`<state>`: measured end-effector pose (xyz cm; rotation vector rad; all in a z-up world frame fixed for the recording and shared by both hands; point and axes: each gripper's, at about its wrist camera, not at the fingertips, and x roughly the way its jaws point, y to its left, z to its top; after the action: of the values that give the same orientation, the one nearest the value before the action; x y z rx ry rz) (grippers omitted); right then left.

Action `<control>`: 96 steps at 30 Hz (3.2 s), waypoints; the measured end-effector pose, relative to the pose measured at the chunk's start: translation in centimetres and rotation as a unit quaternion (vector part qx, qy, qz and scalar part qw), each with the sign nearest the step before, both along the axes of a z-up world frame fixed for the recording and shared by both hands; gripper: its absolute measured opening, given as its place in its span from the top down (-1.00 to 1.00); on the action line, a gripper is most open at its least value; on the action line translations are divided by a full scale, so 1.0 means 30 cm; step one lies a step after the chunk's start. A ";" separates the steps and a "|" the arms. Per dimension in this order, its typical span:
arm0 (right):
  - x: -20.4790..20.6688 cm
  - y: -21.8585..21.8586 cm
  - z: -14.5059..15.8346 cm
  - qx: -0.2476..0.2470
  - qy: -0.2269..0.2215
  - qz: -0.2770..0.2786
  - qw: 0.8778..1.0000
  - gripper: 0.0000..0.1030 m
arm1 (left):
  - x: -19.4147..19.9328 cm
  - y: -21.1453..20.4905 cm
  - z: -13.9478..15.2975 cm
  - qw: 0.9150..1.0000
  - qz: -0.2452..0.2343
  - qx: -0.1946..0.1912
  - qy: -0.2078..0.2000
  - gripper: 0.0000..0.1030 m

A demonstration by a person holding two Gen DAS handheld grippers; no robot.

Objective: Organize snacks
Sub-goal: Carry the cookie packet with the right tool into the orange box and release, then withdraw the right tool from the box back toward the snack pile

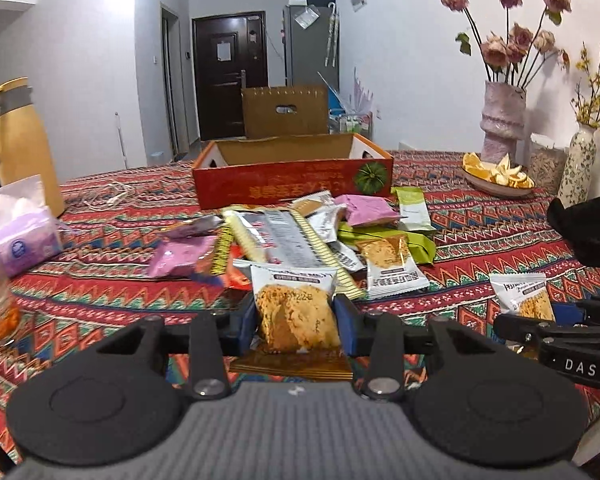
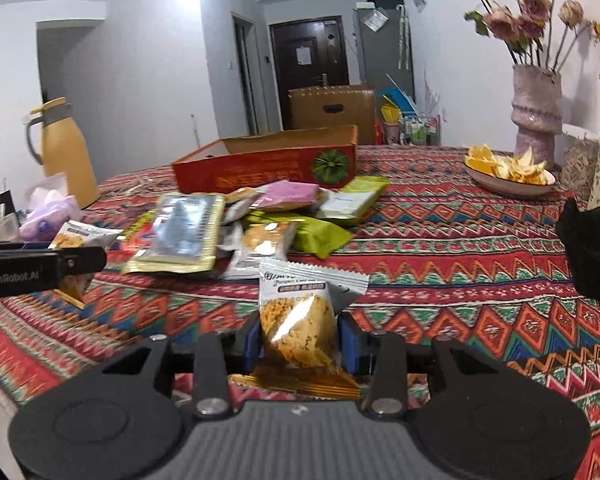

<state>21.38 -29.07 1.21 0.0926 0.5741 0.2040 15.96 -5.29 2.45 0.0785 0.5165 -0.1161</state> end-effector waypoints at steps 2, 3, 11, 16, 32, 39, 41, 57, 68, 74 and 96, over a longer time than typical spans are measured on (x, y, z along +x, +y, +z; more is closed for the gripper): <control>-0.022 0.026 0.014 -0.003 -0.006 0.003 1.000 0.24 | -0.017 0.025 0.004 1.000 0.000 -0.006 -0.005 0.21; -0.030 0.038 0.022 -0.004 -0.010 0.004 1.000 0.24 | -0.023 0.035 0.006 1.000 -0.001 -0.008 -0.007 0.21; 0.009 0.065 0.112 -0.003 -0.026 0.024 0.999 0.24 | 0.037 0.135 0.082 0.999 -0.013 -0.032 -0.020 0.21; 0.152 0.011 0.253 0.001 -0.050 0.048 0.998 0.24 | 0.207 0.201 0.190 0.997 -0.029 -0.059 -0.028 0.21; 1.264 -0.017 0.465 -0.036 -0.023 0.062 0.997 0.24 | 1.278 0.209 0.305 0.998 -0.006 -0.055 -0.014 0.21; 1.744 0.094 0.203 -0.097 0.089 0.038 0.991 0.24 | 1.643 0.191 0.093 0.997 0.009 -0.022 0.076 0.21; 1.818 0.129 0.137 -0.121 0.111 0.037 0.986 0.24 | 1.696 0.194 0.032 0.996 0.016 -0.003 0.090 0.20; 1.797 0.194 0.178 -0.182 0.081 0.036 0.979 -0.48 | 1.652 0.260 0.119 0.995 0.021 -0.031 0.087 -0.39; 1.286 0.105 0.545 -0.156 -0.001 0.042 0.987 -0.69 | 1.168 0.213 0.476 0.999 -0.004 -0.047 0.020 -0.96; 0.946 0.051 0.672 -0.138 -0.037 0.046 0.989 -0.88 | 0.784 0.188 0.605 0.997 -0.034 -0.060 -0.017 -1.00; -0.110 -0.029 0.362 -0.036 -0.123 0.023 0.992 -1.00 | -0.271 0.257 0.245 0.992 -0.026 -0.044 -0.113 -1.00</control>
<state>18.08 -29.93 12.06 -0.0158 0.3381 0.2354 7.83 2.42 9.82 0.0182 0.2827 -0.1779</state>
